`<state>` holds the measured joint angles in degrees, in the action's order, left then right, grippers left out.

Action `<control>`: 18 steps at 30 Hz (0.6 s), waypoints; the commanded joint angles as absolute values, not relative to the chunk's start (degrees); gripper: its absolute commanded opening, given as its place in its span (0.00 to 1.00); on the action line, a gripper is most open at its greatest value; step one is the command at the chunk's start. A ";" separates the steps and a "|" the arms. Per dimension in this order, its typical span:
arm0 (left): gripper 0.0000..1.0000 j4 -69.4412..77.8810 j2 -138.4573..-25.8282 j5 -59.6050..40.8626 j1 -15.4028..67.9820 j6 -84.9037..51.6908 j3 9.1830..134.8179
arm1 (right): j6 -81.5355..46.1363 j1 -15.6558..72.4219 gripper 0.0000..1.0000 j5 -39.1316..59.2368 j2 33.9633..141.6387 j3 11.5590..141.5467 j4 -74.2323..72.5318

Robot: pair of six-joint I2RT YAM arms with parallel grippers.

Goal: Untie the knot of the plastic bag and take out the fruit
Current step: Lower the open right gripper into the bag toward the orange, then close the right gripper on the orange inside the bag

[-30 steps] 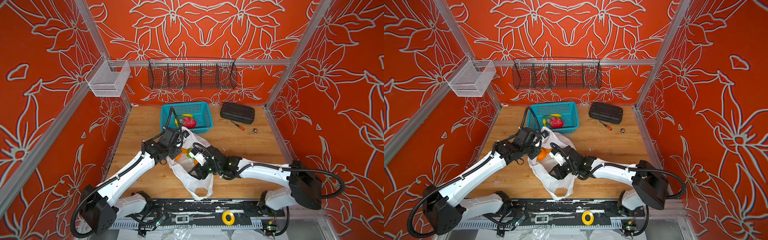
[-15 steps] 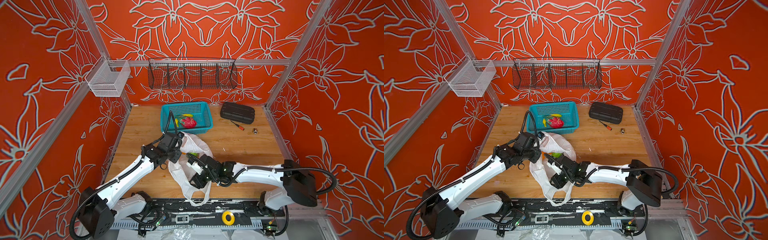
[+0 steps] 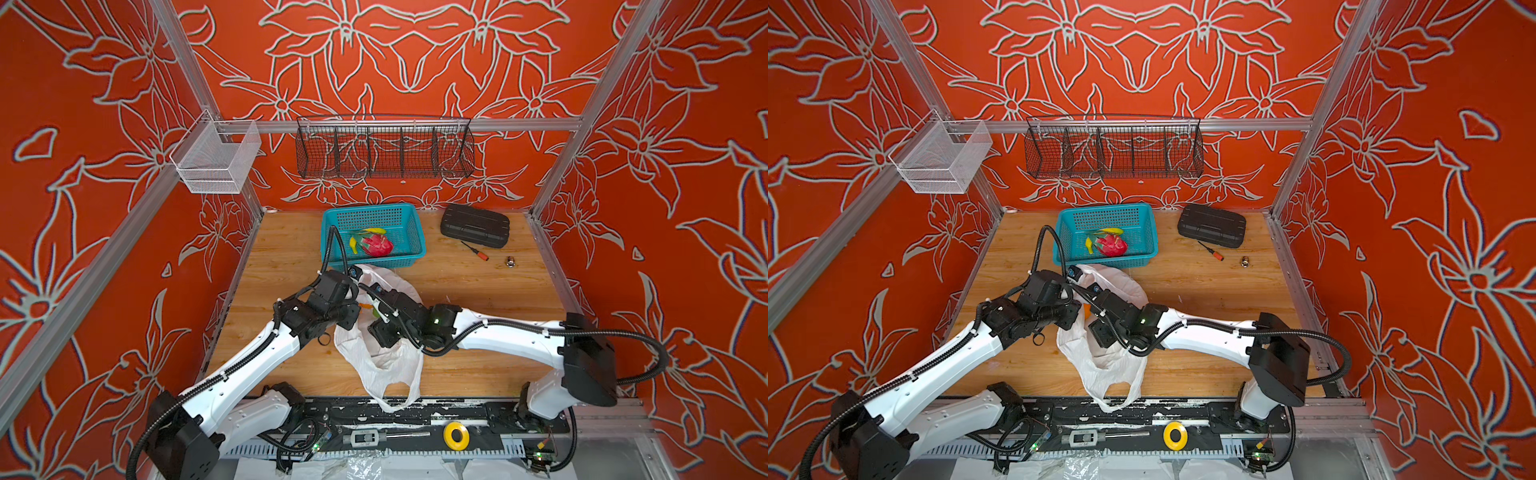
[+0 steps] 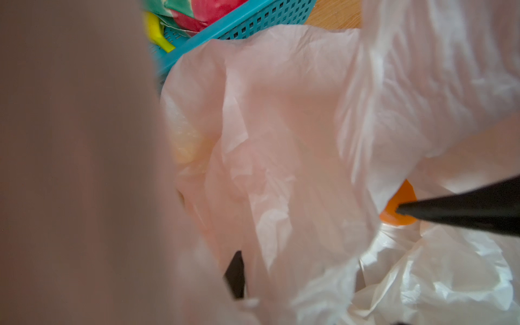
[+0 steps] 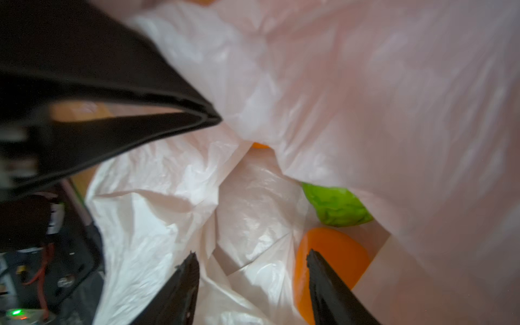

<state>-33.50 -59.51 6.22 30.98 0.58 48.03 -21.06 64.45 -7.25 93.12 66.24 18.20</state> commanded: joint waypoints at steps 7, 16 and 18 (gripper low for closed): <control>0.27 -32.35 -58.70 6.37 31.20 0.26 47.33 | -18.71 62.56 0.71 -13.47 99.26 71.23 30.63; 0.27 -32.26 -58.84 6.41 31.20 0.77 47.43 | -21.31 61.79 0.83 -14.22 101.12 71.20 34.49; 0.27 -32.26 -58.68 6.42 31.20 0.88 47.46 | -21.45 61.70 0.84 -13.71 101.40 71.02 34.29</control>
